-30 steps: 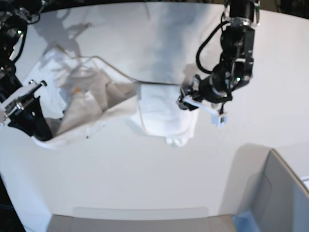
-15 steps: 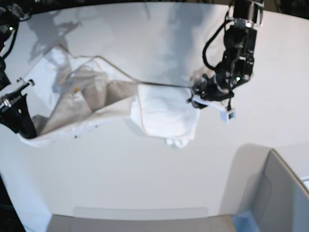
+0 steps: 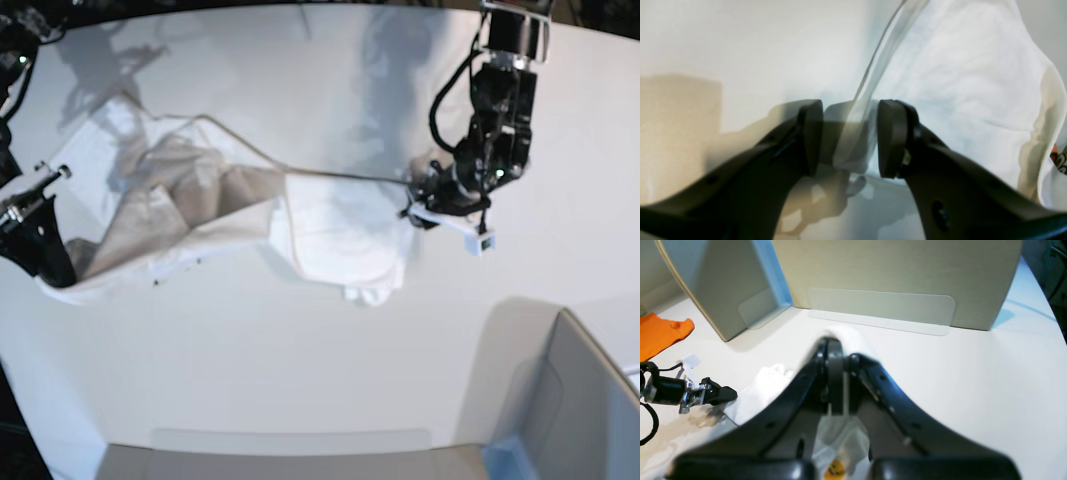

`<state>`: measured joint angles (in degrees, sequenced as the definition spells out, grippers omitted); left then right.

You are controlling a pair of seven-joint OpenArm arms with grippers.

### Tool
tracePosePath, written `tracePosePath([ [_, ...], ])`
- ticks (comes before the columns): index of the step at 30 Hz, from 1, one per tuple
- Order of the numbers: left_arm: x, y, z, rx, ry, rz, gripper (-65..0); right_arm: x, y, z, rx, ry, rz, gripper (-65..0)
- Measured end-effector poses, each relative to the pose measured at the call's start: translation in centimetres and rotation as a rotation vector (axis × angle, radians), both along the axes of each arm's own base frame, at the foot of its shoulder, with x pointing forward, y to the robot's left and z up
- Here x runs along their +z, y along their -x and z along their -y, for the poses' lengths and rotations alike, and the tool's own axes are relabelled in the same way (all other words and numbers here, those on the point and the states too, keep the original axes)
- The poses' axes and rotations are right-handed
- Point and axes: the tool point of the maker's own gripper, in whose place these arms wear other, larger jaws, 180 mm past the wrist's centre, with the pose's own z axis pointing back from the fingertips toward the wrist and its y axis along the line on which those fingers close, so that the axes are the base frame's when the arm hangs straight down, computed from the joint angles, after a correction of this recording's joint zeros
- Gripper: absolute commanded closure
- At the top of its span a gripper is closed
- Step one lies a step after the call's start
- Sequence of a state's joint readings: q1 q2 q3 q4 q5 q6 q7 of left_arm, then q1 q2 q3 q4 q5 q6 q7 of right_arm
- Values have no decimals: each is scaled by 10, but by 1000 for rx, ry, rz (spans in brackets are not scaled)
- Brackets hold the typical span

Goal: Layout the t-shirt on the table in an organized manner, then fold the t-shirt properly
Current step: 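Regrasp the shirt edge with the left gripper and pull it taut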

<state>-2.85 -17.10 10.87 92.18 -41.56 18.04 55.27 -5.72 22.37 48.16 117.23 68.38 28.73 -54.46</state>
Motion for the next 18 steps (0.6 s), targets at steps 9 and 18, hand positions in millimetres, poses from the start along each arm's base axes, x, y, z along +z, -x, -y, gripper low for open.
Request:
tracePosePath([
  [9, 19, 13, 59, -226, 99, 77, -273, 0, 0, 0, -1, -2, 0, 0],
  [18, -10, 3, 63, -163, 102, 93, -108, 0, 0, -1, 4, -7, 1, 0],
])
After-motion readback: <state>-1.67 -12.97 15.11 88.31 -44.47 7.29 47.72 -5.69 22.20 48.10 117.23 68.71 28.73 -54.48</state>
